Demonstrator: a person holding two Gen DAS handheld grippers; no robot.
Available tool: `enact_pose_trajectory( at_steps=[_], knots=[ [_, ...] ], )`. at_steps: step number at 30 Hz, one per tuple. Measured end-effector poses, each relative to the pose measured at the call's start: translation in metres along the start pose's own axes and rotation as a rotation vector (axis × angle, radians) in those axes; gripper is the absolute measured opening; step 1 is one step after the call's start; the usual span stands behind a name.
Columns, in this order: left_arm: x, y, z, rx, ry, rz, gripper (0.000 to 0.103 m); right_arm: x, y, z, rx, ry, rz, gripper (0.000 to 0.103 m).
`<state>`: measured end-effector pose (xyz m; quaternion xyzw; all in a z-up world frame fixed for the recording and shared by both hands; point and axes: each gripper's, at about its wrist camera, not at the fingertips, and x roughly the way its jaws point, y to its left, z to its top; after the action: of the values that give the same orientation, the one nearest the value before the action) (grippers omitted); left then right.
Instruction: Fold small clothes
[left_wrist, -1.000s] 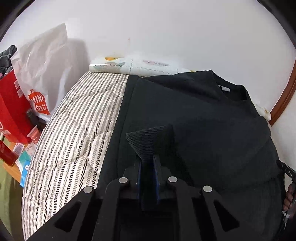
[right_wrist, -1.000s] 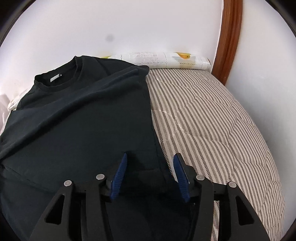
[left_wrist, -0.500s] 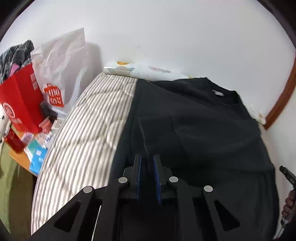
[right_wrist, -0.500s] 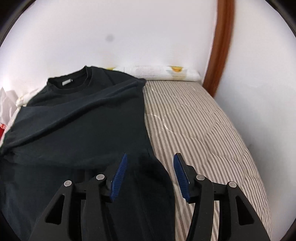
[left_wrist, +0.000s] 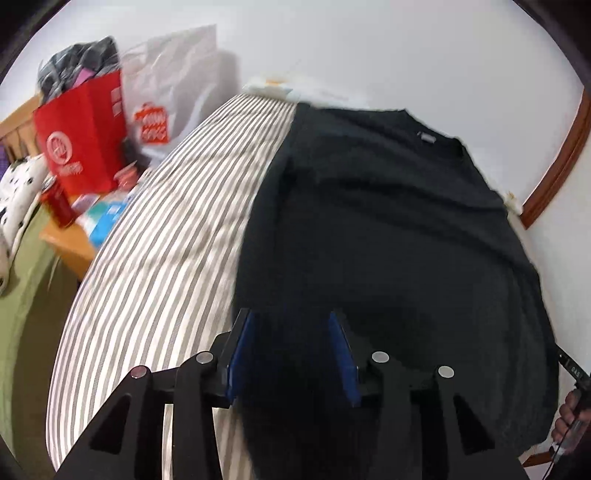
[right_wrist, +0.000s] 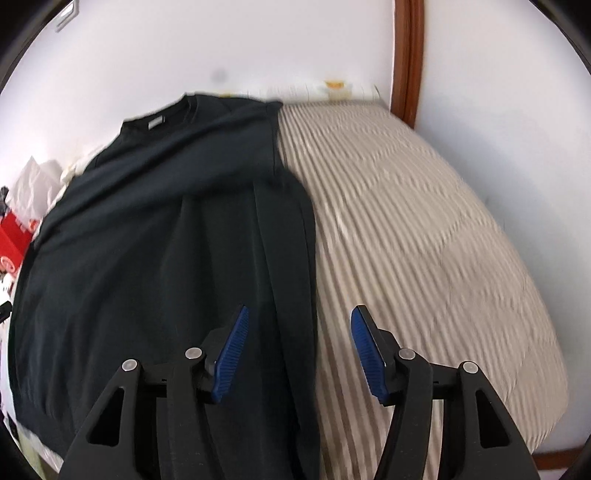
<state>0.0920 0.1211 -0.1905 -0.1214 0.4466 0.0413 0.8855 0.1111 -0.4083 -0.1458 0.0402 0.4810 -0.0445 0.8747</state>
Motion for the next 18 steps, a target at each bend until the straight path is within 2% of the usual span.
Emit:
enact_pose_trajectory(
  at_steps=[1,4,10,12,14,18],
  knots=[
    [-0.004,0.003,-0.008,-0.002,-0.005,0.007,0.040,-0.001,-0.001,-0.009,0.001,0.005,0.001,0.057],
    [-0.009,0.006,-0.024,0.003,-0.012,0.028,0.051,-0.005,-0.002,-0.034,0.000,0.011,0.014,0.057],
    [-0.016,0.004,-0.046,0.014,-0.007,0.013,0.051,-0.020,0.001,-0.059,-0.012,-0.038,0.014,0.057],
    [-0.017,-0.001,-0.052,0.043,-0.009,0.031,0.051,-0.021,0.003,-0.062,-0.023,-0.044,0.005,0.056],
    [-0.018,-0.004,-0.056,0.059,-0.021,0.033,0.051,-0.022,0.006,-0.063,-0.031,-0.051,0.005,0.051],
    [-0.021,-0.005,-0.061,0.065,-0.035,0.030,0.052,-0.022,0.014,-0.062,-0.053,-0.057,0.014,0.032]
  ],
)
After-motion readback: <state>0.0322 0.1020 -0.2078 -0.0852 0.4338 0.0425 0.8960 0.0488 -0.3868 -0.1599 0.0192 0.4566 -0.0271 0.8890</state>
